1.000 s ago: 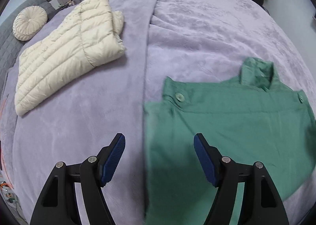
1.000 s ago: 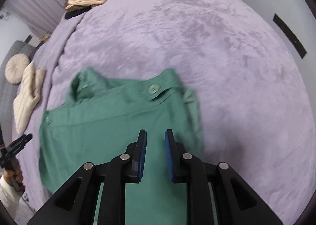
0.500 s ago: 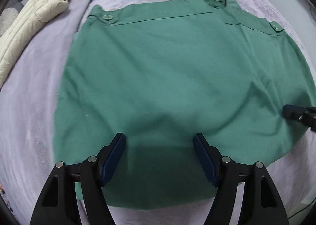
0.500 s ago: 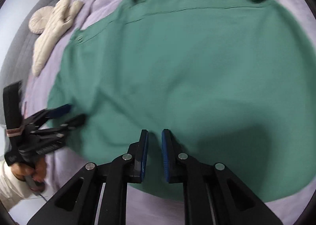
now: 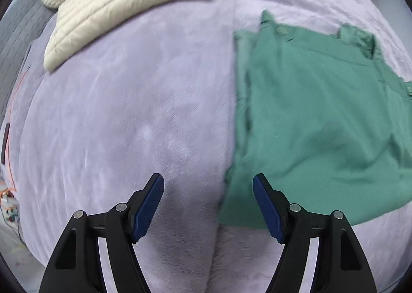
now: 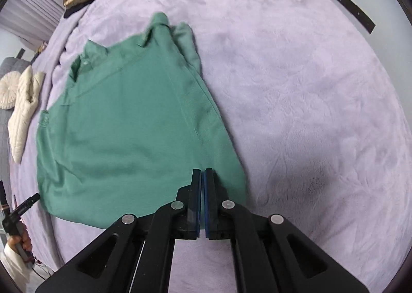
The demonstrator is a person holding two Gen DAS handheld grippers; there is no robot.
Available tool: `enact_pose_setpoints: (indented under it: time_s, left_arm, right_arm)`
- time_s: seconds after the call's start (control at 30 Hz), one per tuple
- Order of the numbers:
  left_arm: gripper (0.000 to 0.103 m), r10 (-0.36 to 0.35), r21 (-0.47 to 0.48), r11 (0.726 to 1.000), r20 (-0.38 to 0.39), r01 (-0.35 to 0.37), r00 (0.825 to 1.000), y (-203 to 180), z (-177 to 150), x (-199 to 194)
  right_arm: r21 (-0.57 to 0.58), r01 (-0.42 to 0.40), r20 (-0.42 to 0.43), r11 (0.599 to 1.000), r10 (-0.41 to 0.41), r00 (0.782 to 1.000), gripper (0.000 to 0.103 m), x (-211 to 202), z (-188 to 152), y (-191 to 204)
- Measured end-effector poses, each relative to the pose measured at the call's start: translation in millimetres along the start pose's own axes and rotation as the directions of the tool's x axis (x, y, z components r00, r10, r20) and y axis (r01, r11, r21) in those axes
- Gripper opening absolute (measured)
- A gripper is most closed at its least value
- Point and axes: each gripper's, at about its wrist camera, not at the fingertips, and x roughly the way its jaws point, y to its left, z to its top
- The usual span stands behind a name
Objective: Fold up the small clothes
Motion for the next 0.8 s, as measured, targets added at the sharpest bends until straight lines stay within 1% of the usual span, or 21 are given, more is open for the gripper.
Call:
enact_pose_setpoints:
  time_s: [0.03, 0.13, 0.2, 0.23, 0.27, 0.3, 0.33, 0.37, 0.4, 0.43, 0.47, 0.5, 0.53, 0.6, 0.63, 0.7, 0.77, 0.8]
  left_arm:
    - [0.074, -0.015, 0.015, 1.0, 0.02, 0.015, 1.0, -8, 6, -7]
    - [0.074, -0.044, 0.067, 0.997, 0.097, 0.038, 0.994, -33, 45, -16]
    - [0.074, -0.042, 0.086, 0.996, 0.124, 0.031, 0.991, -51, 77, -6]
    - [0.074, -0.042, 0.09, 0.995, 0.132, 0.03, 0.99, -56, 84, 2]
    - [0.074, -0.015, 0.095, 0.995, 0.142, 0.001, 0.99, -63, 95, 17]
    - [0.074, 0.026, 0.093, 0.995, 0.142, -0.04, 0.989, -61, 103, 31]
    - [0.074, 0.067, 0.083, 0.993, 0.127, -0.078, 0.99, -64, 110, 46]
    - [0.074, 0.076, 0.069, 0.994, 0.099, -0.083, 0.992, -59, 116, 61]
    - [0.074, 0.066, 0.053, 0.996, 0.07, -0.07, 0.995, -56, 117, 74]
    - [0.075, 0.04, 0.042, 0.998, 0.05, -0.042, 0.998, -52, 116, 85]
    - [0.085, 0.014, 0.034, 0.999, 0.041, -0.015, 0.999, -45, 116, 92]
    - [0.089, 0.015, 0.027, 1.0, 0.045, -0.017, 0.999, -39, 117, 93]
    - [0.089, 0.017, 0.02, 1.0, 0.046, -0.018, 0.999, -32, 119, 93]
    - [0.089, 0.032, 0.016, 0.999, 0.045, -0.033, 0.998, -17, 121, 90]
    - [0.089, 0.035, 0.019, 0.999, 0.041, -0.036, 0.999, -10, 120, 86]
    - [0.089, 0.068, 0.037, 0.997, 0.042, -0.069, 0.997, -2, 116, 76]
    - [0.089, 0.096, 0.059, 0.993, 0.056, -0.1, 0.994, 5, 109, 60]
    - [0.089, 0.101, 0.065, 0.992, 0.06, -0.105, 0.993, 8, 104, 53]
  right_arm:
    - [-0.016, -0.011, 0.015, 1.0, 0.012, 1.0, 0.0, -5, 3, 5]
    - [-0.092, -0.029, 0.058, 0.995, 0.035, 0.998, 0.0, -13, 31, 26]
    - [-0.114, -0.031, 0.077, 0.993, 0.04, 0.996, 0.0, -7, 57, 39]
    - [-0.114, -0.03, 0.081, 0.993, 0.04, 0.996, 0.0, -1, 68, 45]
    - [-0.109, -0.027, 0.082, 0.994, 0.036, 0.996, 0.0, 9, 80, 49]
    - [-0.102, -0.018, 0.08, 0.995, 0.026, 0.996, 0.0, 17, 87, 48]
    - [-0.093, 0.009, 0.076, 0.996, -0.002, 0.997, 0.0, 29, 93, 46]
    - [-0.087, 0.058, 0.071, 0.994, -0.052, 0.996, 0.0, 41, 98, 42]
    - [-0.083, 0.101, 0.058, 0.991, -0.097, 0.994, 0.0, 55, 100, 35]
    - [-0.078, 0.117, 0.037, 0.99, -0.114, 0.993, 0.0, 66, 99, 26]
    - [-0.067, 0.094, 0.019, 0.993, -0.093, 0.995, 0.0, 76, 98, 17]
    - [-0.05, 0.058, 0.025, 0.997, -0.057, 0.998, 0.0, 79, 97, 10]
    - [-0.04, 0.039, 0.032, 0.998, -0.038, 0.999, 0.0, 78, 96, 7]
    - [-0.04, 0.039, 0.03, 0.998, -0.037, 0.999, 0.0, 73, 98, 7]
    - [-0.052, 0.051, 0.026, 0.997, -0.05, 0.998, 0.0, 71, 98, 8]
    - [-0.06, 0.087, 0.025, 0.994, -0.085, 0.996, 0.0, 62, 100, 10]
    - [-0.047, 0.115, 0.028, 0.992, -0.114, 0.993, 0.0, 54, 101, 8]
    - [-0.037, 0.119, 0.029, 0.992, -0.118, 0.993, 0.002, 49, 101, 7]
